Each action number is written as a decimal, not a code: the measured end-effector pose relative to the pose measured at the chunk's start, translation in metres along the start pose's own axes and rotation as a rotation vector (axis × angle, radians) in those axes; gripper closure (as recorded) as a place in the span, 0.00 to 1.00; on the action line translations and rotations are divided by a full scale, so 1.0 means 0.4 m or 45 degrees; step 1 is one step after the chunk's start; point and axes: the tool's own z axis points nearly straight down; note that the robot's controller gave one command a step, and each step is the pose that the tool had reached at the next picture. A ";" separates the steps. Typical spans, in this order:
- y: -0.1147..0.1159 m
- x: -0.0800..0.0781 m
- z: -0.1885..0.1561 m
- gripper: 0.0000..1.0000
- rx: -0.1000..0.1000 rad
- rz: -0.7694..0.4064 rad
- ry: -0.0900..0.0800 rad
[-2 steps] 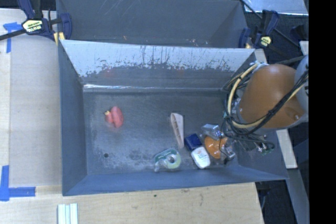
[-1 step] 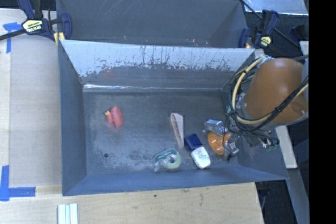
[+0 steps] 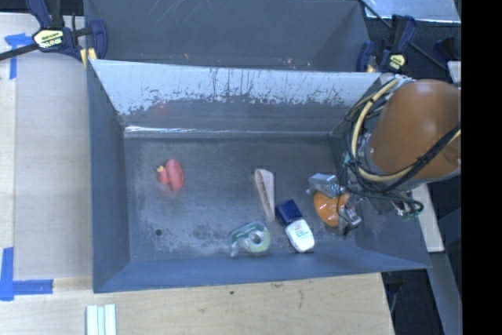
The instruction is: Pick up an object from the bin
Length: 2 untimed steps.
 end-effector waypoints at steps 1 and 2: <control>-0.001 -0.001 -0.025 1.00 0.001 0.001 -0.002; -0.001 -0.001 -0.044 1.00 0.001 0.001 -0.002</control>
Offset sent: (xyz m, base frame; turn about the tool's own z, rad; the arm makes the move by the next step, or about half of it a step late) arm 0.0001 0.0001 0.0010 0.0000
